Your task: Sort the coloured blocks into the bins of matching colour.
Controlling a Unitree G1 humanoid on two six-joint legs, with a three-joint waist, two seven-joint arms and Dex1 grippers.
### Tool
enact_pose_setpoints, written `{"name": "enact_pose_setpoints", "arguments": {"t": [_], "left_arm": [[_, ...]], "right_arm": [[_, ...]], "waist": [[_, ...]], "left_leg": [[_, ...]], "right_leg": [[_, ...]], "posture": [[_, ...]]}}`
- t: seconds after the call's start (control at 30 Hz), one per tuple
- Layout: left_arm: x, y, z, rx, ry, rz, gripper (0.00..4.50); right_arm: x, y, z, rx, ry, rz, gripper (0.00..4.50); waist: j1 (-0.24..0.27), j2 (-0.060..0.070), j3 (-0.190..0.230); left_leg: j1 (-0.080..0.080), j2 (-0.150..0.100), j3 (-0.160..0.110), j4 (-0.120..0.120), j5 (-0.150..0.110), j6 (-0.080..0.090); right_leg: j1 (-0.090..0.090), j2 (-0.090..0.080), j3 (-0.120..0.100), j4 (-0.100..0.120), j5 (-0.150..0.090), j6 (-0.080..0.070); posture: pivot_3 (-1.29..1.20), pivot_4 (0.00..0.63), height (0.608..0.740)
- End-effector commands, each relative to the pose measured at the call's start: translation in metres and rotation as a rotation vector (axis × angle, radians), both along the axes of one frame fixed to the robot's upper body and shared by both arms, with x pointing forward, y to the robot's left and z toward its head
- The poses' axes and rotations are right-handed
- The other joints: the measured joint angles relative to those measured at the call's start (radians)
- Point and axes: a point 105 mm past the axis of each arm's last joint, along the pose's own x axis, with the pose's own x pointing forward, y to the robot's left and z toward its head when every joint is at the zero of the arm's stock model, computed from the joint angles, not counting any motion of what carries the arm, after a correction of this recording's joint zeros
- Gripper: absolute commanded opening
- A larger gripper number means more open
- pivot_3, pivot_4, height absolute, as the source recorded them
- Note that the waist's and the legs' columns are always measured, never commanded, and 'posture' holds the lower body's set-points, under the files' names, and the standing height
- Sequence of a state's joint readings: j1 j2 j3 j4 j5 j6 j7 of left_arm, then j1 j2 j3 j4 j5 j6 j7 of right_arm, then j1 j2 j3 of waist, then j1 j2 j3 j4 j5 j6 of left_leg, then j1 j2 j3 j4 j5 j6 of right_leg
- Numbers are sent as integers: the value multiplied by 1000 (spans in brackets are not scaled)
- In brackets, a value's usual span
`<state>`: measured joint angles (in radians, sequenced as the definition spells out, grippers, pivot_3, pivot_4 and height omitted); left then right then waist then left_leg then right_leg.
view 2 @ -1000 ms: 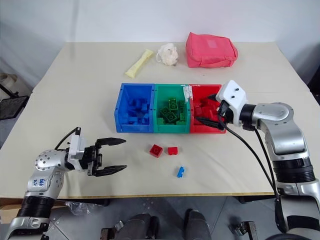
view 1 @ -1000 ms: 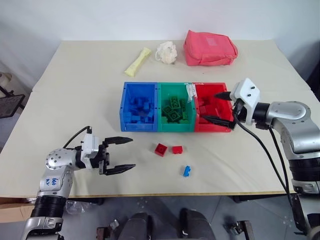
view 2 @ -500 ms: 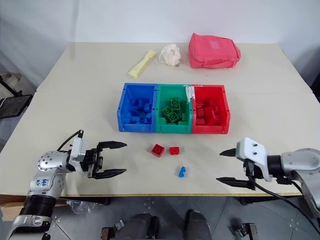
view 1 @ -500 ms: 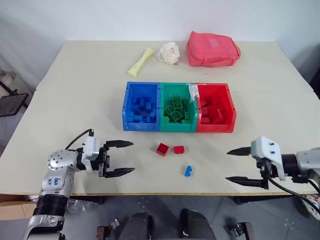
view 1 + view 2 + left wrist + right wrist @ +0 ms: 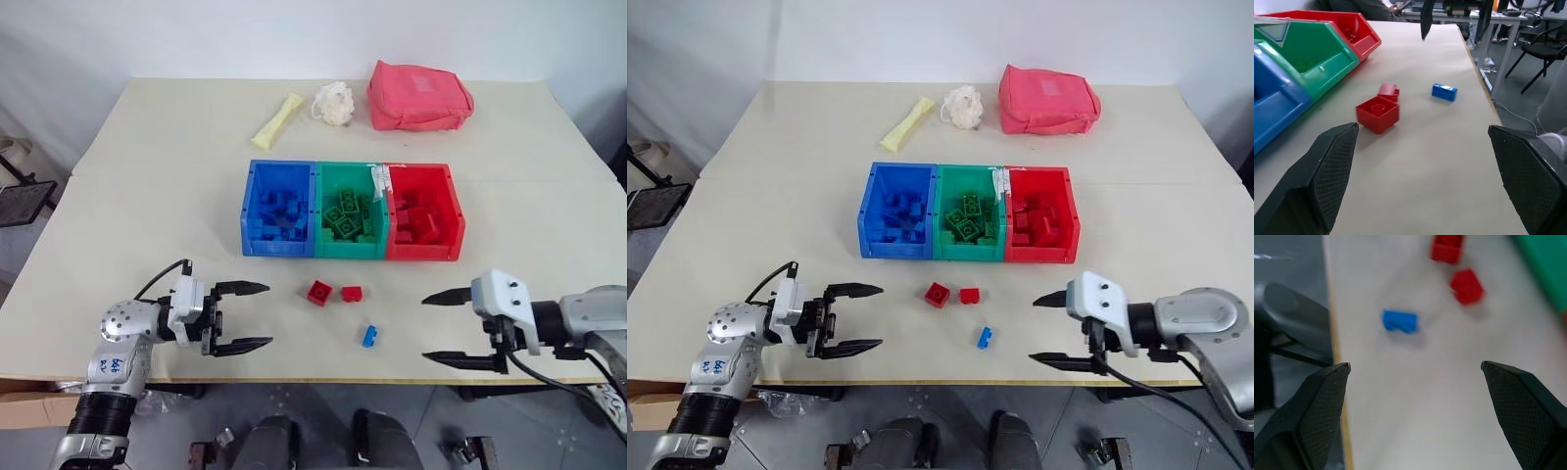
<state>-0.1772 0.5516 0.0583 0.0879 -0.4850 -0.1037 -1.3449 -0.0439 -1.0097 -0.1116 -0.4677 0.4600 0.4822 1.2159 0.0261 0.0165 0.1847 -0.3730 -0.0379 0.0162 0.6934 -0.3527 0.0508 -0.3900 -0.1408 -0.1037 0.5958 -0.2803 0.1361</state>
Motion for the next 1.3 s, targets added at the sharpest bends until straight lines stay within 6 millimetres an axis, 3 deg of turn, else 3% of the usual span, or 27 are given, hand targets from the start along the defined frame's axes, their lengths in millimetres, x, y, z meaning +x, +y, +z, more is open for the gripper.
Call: {"name": "enact_pose_setpoints", "arguments": {"t": [0.03, 0.4, 0.67, 0.77, 1.0, 1.17, 1.3], "left_arm": [[-9, -6, 6, -19, -17, -4, 4500], [-20, -11, 6, -16, -13, 6, 4500], [-37, -52, 11, 12, 49, -58, 4500], [-39, -78, 11, 59, 90, -66, 4500], [-37, -99, 7, 112, 107, -62, 4500], [-25, -114, 4, 139, 120, 7, 4500], [-25, -140, 0, 186, 81, -61, 4500]], "right_arm": [[-2, 10, 4, 19, -14, 44, 4484], [18, 30, -4, 25, -31, 89, 4484], [19, 15, -3, 34, -25, 109, 4484], [16, 2, -4, 38, -10, 117, 4484], [20, -9, -3, 26, -26, 81, 4484], [20, -16, -1, 33, -32, 46, 4484], [20, -32, 5, 43, -50, -8, 4484]], "waist": [[-1, 0, 0], [-2, 0, 0], [-1, 0, 0], [2, 0, 0], [-2, 1, 0], [4, 1, 0], [10, 1, 1]], "left_leg": [[0, 0, 0, 0, 0, 0], [0, 0, 0, 0, 0, 0], [1, -1, -2, 0, 0, 0], [1, -1, -2, 0, 0, 0], [3, 1, -2, 0, 0, 0], [2, 0, -5, 2, 0, 0], [2, -1, -6, 3, 0, 0]], "right_leg": [[1, 0, 0, 0, 0, 0], [0, 0, 0, -2, 0, 0], [3, 0, -1, -2, 0, 0], [4, 2, -1, -2, 0, 0], [6, 7, 0, -4, 0, 0], [8, 7, -1, -5, 0, 0], [9, 7, -1, -5, 0, 0]], "posture": [[0, 150, 740], [0, 150, 740], [0, 150, 740], [0, 150, 740], [0, 150, 740], [0, 150, 740], [0, 150, 740]]}}
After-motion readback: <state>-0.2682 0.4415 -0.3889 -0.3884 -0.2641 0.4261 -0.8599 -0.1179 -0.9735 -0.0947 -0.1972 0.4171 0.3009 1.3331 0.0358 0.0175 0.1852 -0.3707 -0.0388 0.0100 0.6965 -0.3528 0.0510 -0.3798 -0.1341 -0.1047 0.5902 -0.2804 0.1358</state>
